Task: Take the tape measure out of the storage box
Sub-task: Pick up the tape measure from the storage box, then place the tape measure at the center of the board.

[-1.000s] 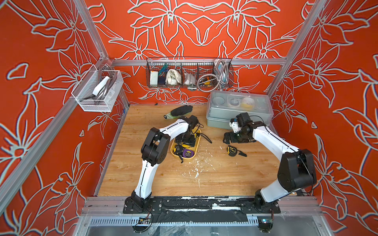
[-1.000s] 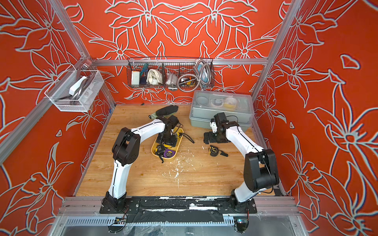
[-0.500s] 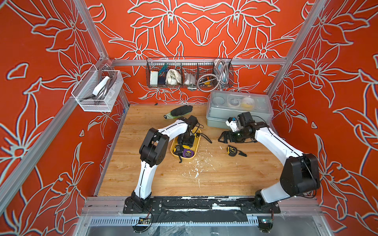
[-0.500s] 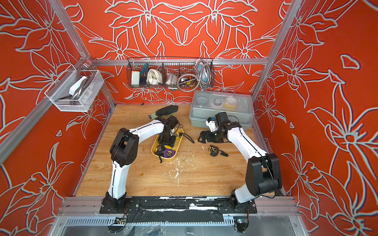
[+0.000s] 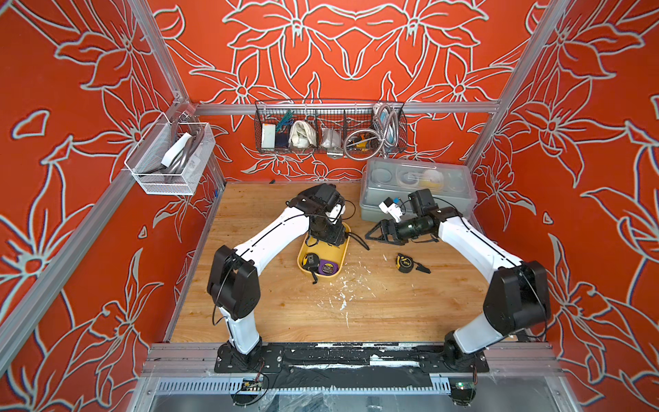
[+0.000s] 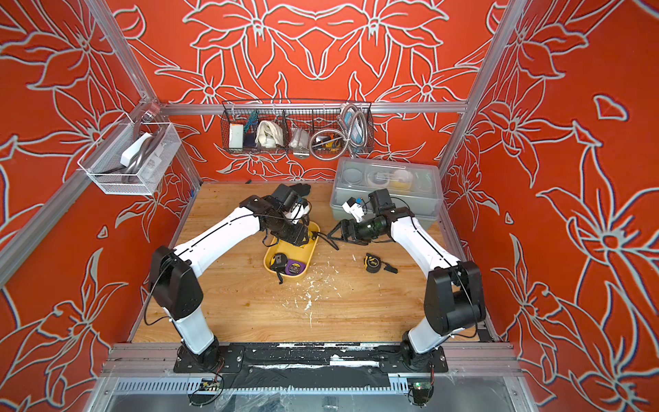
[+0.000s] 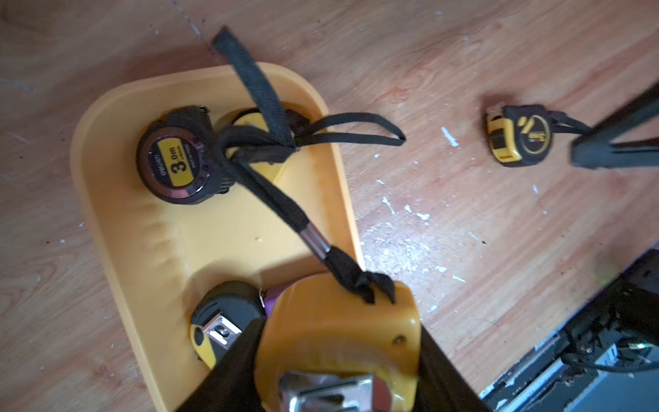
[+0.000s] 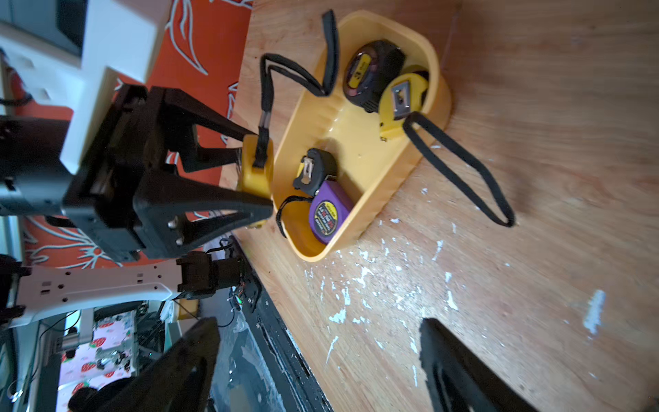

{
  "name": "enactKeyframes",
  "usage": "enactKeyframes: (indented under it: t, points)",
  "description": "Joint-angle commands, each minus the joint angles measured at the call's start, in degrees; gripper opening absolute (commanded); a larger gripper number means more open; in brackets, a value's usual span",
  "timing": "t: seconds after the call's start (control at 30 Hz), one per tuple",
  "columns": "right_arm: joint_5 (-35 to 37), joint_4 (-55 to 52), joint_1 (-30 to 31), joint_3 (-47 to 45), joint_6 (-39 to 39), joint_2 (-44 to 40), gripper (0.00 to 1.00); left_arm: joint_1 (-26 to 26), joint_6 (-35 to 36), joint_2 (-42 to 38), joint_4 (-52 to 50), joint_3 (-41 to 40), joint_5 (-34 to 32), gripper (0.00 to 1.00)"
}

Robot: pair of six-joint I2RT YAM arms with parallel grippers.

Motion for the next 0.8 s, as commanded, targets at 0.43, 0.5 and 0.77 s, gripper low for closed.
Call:
enactKeyframes:
  t: [0.43,0.5,0.77]
  points:
    - [-11.0,7.4,11.1,5.7,9.6,9.4,0.75,-1.5,5.0,-8.6,8.0,-7.1,10.0,0.39]
    - [-11.3,9.2,12.0,5.6,11.1,10.0,0.73,-1.7,5.2,-8.5,8.0,-7.1,9.8,0.39]
    - [-12.2,13.1,12.9,5.7,14.8,11.6,0.69,-2.5,5.9,-9.6,9.3,-8.1,9.6,0.39]
